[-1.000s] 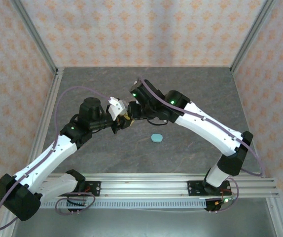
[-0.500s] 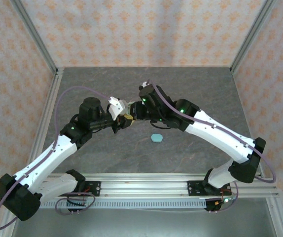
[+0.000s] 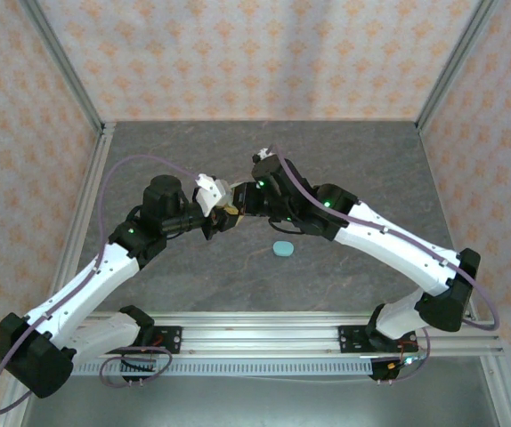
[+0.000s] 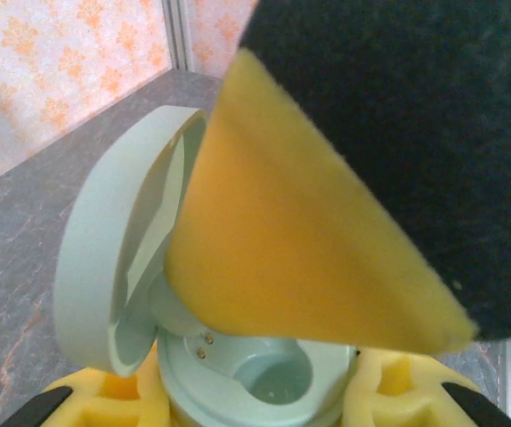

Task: Insert the wireless bluetooth earbuds into the charging case

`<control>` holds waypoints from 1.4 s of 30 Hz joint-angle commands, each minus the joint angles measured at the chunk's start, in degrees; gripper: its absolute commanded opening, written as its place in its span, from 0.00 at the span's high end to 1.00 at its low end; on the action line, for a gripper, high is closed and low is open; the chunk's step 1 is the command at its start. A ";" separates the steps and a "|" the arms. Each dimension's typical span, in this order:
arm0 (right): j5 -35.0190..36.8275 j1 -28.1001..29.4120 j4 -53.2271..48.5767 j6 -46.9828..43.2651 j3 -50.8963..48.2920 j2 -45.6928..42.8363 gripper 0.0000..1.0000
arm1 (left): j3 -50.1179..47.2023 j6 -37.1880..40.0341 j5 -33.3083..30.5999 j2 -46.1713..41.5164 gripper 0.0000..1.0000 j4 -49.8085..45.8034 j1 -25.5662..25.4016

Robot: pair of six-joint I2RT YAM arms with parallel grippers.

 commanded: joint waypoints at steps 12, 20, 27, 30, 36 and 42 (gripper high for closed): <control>0.48 0.40 1.78 2.12 -1.24 -1.40 0.81 | 0.14 -0.92 0.13 -1.08 0.91 3.05 -0.22; -0.06 0.38 1.53 3.12 -2.01 -2.49 0.75 | 0.40 -0.79 0.22 -0.65 0.91 2.98 -0.24; -0.25 0.42 1.28 3.60 -1.96 -3.15 0.73 | 0.55 -0.68 0.20 -0.48 0.91 3.01 -0.23; 0.17 0.42 0.71 3.28 -1.38 -2.80 0.74 | 0.56 -0.79 0.31 -0.41 0.91 3.11 -0.27; -0.22 0.38 -1.28 2.99 0.39 -1.35 0.75 | 0.53 -0.88 0.39 -0.47 0.91 3.03 -0.31; -0.12 0.42 -3.40 2.91 1.97 0.16 0.74 | 0.47 -0.90 0.46 -0.47 0.91 3.07 -0.30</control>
